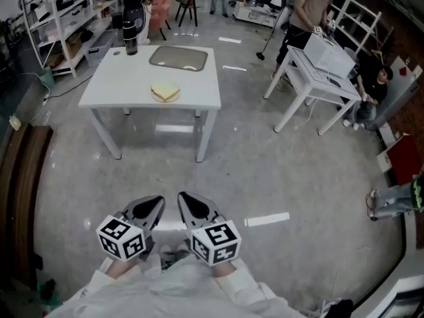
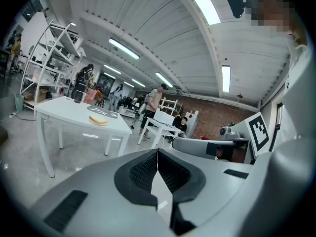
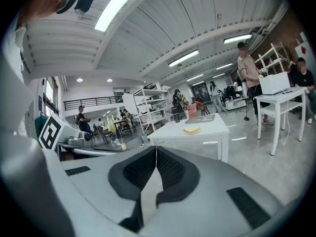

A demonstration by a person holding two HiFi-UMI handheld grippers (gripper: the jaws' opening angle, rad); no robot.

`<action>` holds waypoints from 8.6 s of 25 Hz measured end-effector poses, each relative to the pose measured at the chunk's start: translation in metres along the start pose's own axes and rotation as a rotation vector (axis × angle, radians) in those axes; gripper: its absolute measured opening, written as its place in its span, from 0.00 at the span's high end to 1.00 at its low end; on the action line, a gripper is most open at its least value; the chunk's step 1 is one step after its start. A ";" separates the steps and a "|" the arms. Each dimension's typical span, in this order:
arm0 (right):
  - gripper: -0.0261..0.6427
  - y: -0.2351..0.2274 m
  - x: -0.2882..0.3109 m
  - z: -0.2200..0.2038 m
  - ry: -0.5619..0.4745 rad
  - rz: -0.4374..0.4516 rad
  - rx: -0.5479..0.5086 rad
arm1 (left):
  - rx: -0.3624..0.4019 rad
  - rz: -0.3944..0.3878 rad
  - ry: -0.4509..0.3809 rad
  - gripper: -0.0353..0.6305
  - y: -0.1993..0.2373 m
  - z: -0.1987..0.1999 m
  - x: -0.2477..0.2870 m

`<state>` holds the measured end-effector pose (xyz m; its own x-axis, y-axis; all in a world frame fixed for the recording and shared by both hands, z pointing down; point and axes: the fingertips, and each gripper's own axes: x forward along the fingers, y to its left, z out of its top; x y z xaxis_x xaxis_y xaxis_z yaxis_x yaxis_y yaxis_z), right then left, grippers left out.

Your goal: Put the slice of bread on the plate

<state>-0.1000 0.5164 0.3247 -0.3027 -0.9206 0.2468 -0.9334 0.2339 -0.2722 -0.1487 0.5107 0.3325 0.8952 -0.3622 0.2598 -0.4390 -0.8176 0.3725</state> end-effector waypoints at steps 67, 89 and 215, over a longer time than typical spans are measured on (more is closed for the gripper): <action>0.94 -0.229 0.397 0.122 0.151 -0.073 0.009 | -0.142 -0.001 0.105 0.93 0.351 0.169 0.270; 0.94 -0.332 0.491 0.148 0.263 0.123 0.024 | -0.273 0.172 0.055 0.93 0.422 0.210 0.379; 0.85 -0.365 0.587 0.040 0.746 0.171 0.052 | -0.716 0.313 0.327 0.85 0.517 0.100 0.347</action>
<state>0.0706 -0.1216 0.5311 -0.5095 -0.4139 0.7544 -0.8570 0.3225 -0.4019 -0.0572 -0.0825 0.5257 0.7051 -0.2867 0.6485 -0.7046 -0.1803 0.6864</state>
